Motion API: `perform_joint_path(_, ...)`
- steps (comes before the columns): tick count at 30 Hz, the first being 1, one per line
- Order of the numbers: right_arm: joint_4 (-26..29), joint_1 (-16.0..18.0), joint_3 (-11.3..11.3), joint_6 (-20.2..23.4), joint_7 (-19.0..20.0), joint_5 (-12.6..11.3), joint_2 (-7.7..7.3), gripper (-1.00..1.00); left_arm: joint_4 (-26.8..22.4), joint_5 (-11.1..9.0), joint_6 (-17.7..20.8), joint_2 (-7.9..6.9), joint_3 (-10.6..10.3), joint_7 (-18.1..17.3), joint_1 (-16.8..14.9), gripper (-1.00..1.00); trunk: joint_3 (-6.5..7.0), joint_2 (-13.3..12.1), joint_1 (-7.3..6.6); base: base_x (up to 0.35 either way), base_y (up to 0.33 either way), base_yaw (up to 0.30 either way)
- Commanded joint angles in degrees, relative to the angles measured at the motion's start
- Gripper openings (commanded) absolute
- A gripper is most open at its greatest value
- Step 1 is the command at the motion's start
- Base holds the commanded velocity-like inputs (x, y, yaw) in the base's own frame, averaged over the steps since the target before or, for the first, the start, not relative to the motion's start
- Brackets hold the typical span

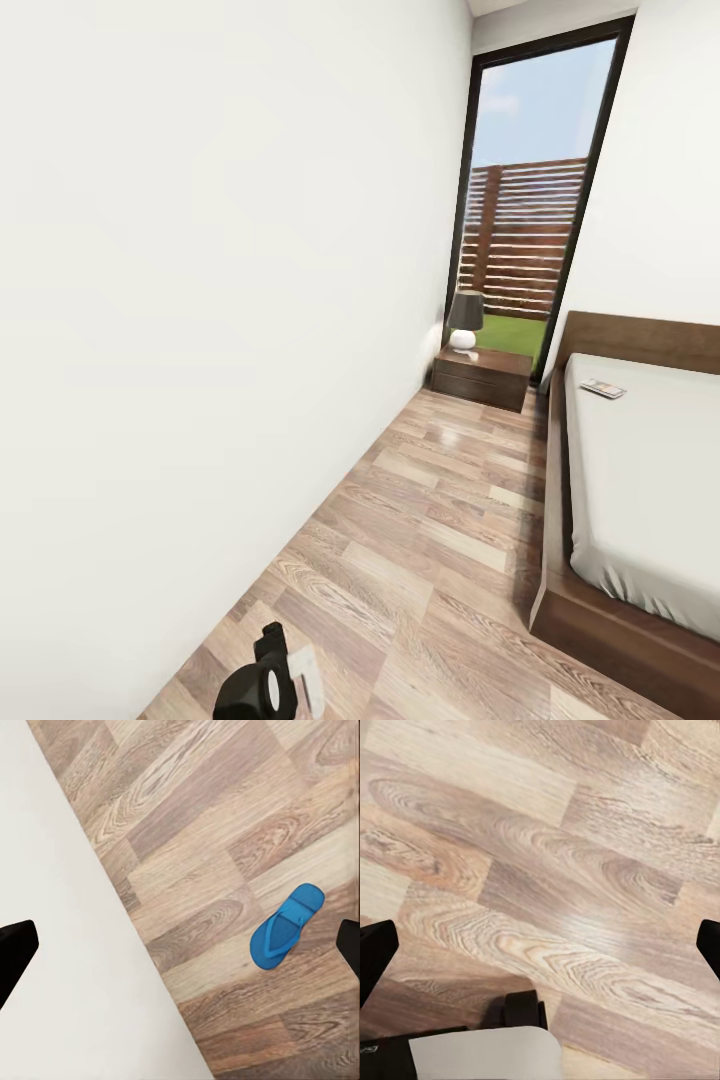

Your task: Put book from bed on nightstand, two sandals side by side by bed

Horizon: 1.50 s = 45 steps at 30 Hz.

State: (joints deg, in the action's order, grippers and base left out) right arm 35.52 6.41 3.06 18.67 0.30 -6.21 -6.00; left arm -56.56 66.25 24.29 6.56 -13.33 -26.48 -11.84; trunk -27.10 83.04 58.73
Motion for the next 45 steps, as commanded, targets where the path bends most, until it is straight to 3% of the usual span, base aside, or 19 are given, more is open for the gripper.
perform_joint_path(1, 0.44, 1.42, 0.09, 2.09, 0.01, -0.85, -0.09, 1.0, -0.07, 0.45, 0.2, 0.01, -0.05, -1.49, -0.03, 1.0, -0.07, 0.04, 0.0, 0.0, 0.0, 0.0)
perform_joint_path(9, 1.03, 4.29, 0.15, 5.05, 0.05, -1.41, -0.62, 1.0, -0.03, 0.44, 0.23, -0.04, 0.04, -4.8, -0.03, 1.0, -0.07, 0.04, 0.0, 0.0, 0.0, 0.0)
perform_joint_path(16, 1.04, 4.61, 0.22, 5.36, 0.13, -1.51, -0.67, 1.0, 0.03, 0.38, 0.17, -0.05, 0.21, -4.25, -0.03, 1.0, -1.33, 2.85, 1.54, 0.0, 0.0, 0.0)
perform_joint_path(21, 1.04, 4.65, 0.26, 5.4, 0.14, -1.52, -0.68, 1.0, 0.22, 0.41, 0.15, -0.05, 0.2, -0.23, -0.03, 1.0, -1.5, 3.25, 1.76, 0.0, 0.0, 0.0)
perform_joint_path(26, 1.04, 4.66, 0.28, 5.41, 0.14, -1.52, -0.63, 1.0, 5.91, 0.37, 0.13, 0.01, 0.22, 8.45, -0.03, 1.0, -1.5, 3.25, 1.76, 0.0, 0.0, 0.0)
perform_joint_path(30, 1.04, 4.66, 0.28, 5.41, 0.14, -1.52, -0.6, 1.0, 9.29, 0.25, 0.01, 0.1, 0.24, 11.86, -0.03, 1.0, -1.5, 3.25, 1.76, 0.0, 0.0, 0.0)
perform_joint_path(35, 1.04, 4.66, 0.28, 5.41, 0.14, -1.52, -0.6, 1.0, 9.8, 0.02, -0.15, 0.18, 0.26, 13.59, -0.03, 1.0, -1.5, 3.25, 1.76, 0.0, 0.0, 0.0)
perform_joint_path(41, 1.05, 4.66, 0.28, 5.41, 0.14, -1.52, -0.6, 1.0, 9.86, -1.99, -1.77, 0.53, 0.3, 19.49, -0.03, 1.0, -1.5, 3.25, 1.76, 0.0, 0.0, 0.0)
perform_joint_path(45, 1.06, 4.66, 0.28, 5.41, 0.14, -1.52, -0.6, 1.0, 9.93, -4.36, -3.52, 0.97, 0.26, 22.16, -0.03, 1.0, -1.5, 3.25, 1.76, 0.0, 0.0, 0.0)
